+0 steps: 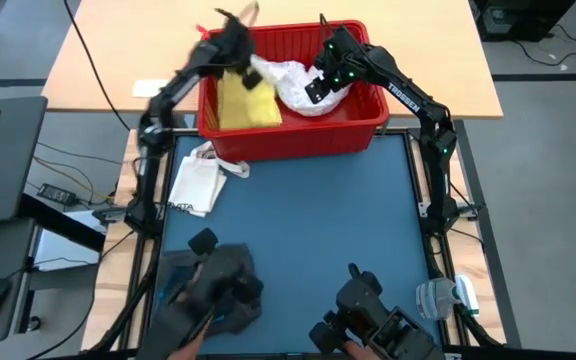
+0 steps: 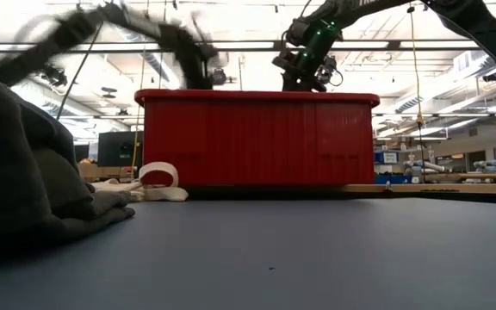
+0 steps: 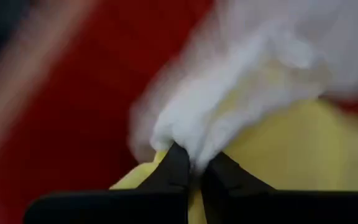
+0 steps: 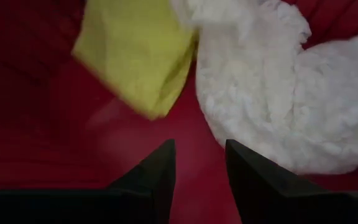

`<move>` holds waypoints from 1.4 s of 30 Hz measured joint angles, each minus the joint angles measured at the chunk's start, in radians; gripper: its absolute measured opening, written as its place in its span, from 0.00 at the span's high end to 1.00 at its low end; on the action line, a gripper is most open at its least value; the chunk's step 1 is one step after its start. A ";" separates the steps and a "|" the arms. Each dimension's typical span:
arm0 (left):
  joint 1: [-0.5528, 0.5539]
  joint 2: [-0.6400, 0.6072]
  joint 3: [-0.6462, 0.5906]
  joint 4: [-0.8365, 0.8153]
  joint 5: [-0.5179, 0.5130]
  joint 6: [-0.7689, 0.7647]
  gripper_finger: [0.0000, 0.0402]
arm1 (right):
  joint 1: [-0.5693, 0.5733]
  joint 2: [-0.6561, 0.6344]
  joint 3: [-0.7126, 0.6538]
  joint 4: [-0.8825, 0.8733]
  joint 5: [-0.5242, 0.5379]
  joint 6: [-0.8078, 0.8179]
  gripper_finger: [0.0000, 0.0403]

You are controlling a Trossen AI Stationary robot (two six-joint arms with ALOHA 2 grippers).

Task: Fold laundry
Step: Remove the yellow shirt from the red bin

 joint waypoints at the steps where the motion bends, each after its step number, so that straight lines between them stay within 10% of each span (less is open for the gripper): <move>1: -0.018 -0.060 -0.012 0.040 0.005 0.017 0.96 | 0.000 0.000 0.000 -0.016 0.000 0.006 0.64; 12: -0.222 -0.455 -0.010 0.283 0.049 -0.032 0.96 | 0.039 -0.045 0.000 -0.091 0.019 0.034 0.65; 23: -0.545 -0.566 -0.011 0.243 0.393 -0.273 0.93 | 0.086 -0.276 0.000 -0.136 0.139 -0.017 0.70; 31: -0.715 -0.532 -0.012 0.169 -0.001 -0.303 0.93 | 0.147 -0.394 0.001 -0.179 -0.145 -0.155 0.69; 42: -0.709 -0.513 -0.012 0.168 -0.024 -0.338 0.93 | 0.301 -0.414 0.001 -0.145 -0.288 -0.285 0.52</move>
